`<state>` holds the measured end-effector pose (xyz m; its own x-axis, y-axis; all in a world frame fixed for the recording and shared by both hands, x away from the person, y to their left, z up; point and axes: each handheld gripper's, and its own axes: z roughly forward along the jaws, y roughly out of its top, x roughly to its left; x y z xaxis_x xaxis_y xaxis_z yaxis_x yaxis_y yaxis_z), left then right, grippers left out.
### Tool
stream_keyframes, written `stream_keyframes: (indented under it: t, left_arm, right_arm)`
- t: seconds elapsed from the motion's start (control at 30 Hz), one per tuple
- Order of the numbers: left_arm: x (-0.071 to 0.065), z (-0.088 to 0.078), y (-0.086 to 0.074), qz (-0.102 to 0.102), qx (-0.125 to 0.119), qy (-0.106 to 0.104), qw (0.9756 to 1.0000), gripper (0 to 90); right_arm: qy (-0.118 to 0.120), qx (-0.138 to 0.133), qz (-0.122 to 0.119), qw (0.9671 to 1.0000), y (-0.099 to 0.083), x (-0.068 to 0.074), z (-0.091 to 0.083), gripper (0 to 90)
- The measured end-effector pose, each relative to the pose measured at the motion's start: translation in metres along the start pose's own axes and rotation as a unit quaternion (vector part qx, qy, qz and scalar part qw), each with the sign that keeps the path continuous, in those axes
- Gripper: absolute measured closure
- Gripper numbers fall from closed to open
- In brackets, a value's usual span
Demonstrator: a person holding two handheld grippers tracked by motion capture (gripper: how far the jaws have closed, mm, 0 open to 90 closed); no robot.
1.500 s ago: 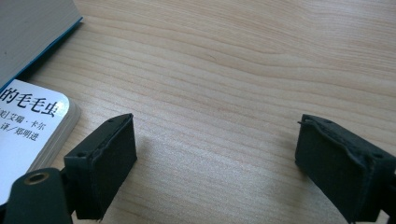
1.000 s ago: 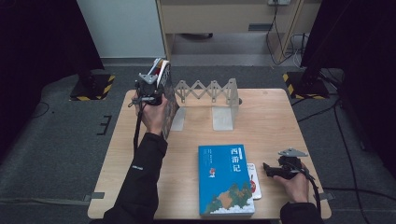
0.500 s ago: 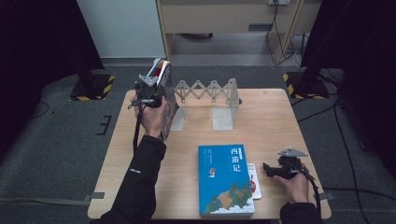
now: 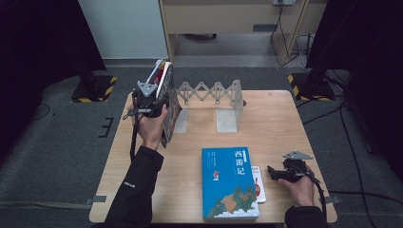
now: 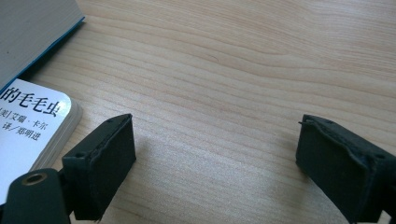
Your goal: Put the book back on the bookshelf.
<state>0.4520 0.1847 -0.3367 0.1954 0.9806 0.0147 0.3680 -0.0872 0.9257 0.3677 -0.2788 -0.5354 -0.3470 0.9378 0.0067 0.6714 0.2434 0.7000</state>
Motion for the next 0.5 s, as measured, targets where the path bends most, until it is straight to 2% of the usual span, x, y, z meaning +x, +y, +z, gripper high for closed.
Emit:
stream_keyframes:
  t: [0.13,0.3,0.33,0.37,0.5]
  left_arm:
    - [0.003,-0.007,-0.001,-0.002,-0.015,-0.016,0.9998,52.9]
    - [0.012,-0.018,-0.002,-0.023,-0.038,-0.053,0.9976,50.3]
    - [0.012,-0.018,-0.002,-0.023,-0.038,-0.053,0.9976,49.3]
    - [0.015,-0.021,-0.002,-0.025,-0.044,-0.066,0.9965,48.1]
    - [0.02,-0.028,-0.004,-0.021,-0.052,-0.078,0.9954,46.3]
  right_arm:
    - [0.0,0.0,0.0,1.0,0.0,0.0,0.0,12.0]
    - [0.0,0.0,0.0,1.0,0.0,0.0,0.0,11.9]
    - [0.0,0.0,0.0,1.0,0.0,0.0,0.0,11.9]
    - [0.0,0.001,0.0,1.0,0.0,0.0,0.0,11.8]
    - [0.0,0.0,0.0,1.0,0.0,0.0,0.0,11.7]
